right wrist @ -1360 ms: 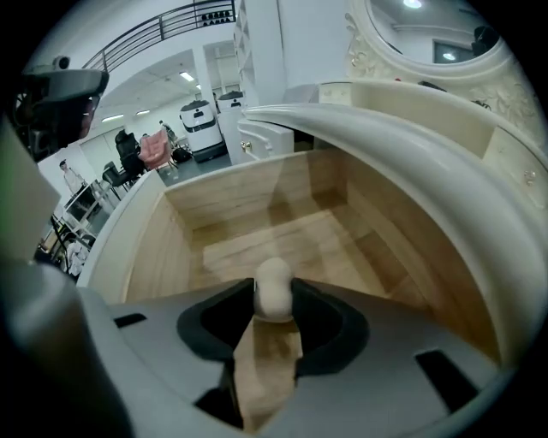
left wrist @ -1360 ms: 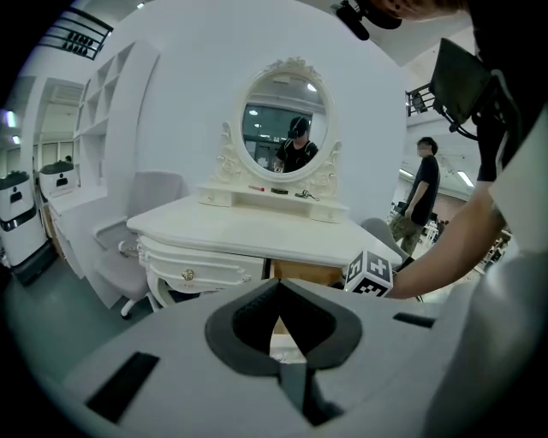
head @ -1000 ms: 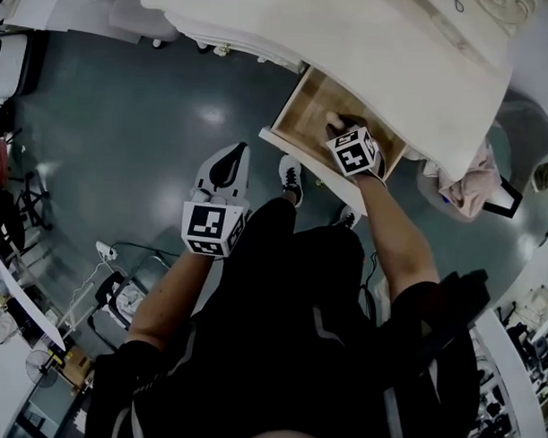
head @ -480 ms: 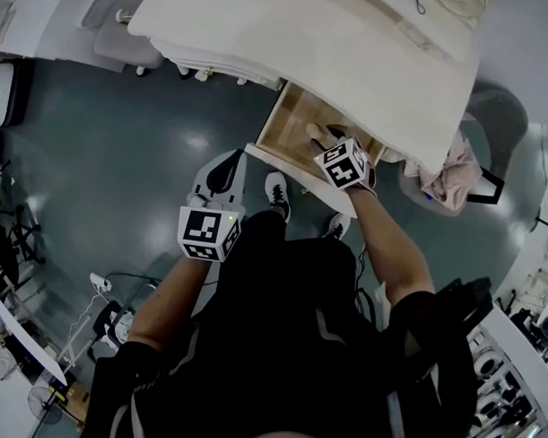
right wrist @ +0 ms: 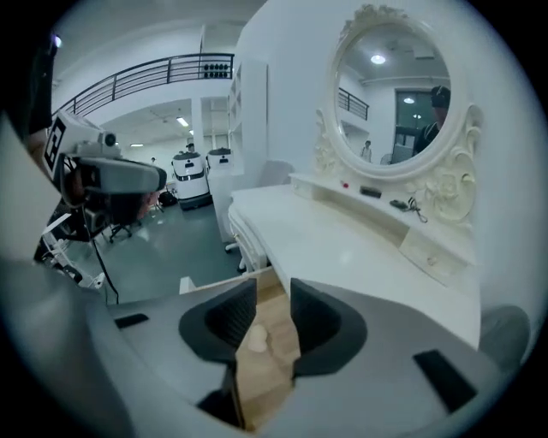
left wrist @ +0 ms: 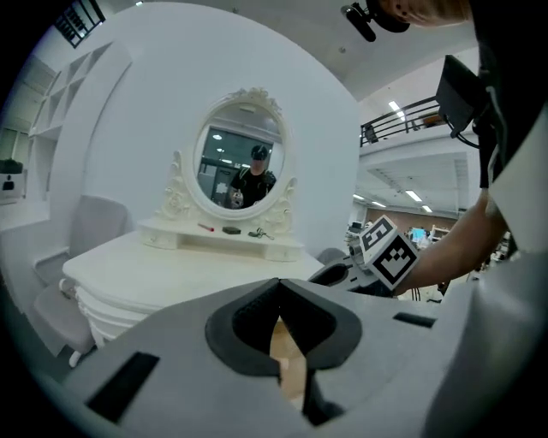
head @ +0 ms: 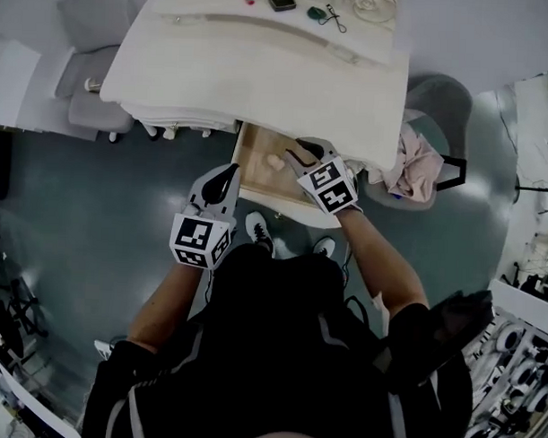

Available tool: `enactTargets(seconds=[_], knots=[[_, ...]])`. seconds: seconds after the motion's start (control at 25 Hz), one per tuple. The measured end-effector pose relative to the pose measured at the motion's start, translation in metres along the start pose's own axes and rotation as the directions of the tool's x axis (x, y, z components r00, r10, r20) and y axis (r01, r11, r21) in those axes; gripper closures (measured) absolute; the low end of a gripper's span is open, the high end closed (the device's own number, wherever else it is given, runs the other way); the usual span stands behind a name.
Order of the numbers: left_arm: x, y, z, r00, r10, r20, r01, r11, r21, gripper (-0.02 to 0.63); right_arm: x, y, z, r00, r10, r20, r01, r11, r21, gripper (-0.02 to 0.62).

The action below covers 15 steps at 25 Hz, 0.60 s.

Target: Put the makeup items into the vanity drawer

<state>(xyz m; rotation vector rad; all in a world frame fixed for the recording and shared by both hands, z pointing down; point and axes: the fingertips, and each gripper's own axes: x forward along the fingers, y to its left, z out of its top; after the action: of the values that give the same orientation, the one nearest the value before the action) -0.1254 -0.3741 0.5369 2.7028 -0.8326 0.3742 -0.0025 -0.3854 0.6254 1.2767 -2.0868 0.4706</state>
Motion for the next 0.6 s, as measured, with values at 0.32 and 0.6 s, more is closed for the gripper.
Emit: enactTargets(seconds=[0.32,0.6], knots=[[0.011,-0.030,0.068,0.982,-0.171,0.078,0.171,0.985,0.012,0.603,-0.091,-0.035,0.076,0.967,-0.137,0.216,0.123,0.989,0.077,0.536],[0.011,-0.061,0.129,0.970,-0.209,0.124,0.196,0.974,0.112,0.603,-0.184,-0.056,0.119,0.905,-0.226,0.360,0.189,0.973,0.136,0.589]])
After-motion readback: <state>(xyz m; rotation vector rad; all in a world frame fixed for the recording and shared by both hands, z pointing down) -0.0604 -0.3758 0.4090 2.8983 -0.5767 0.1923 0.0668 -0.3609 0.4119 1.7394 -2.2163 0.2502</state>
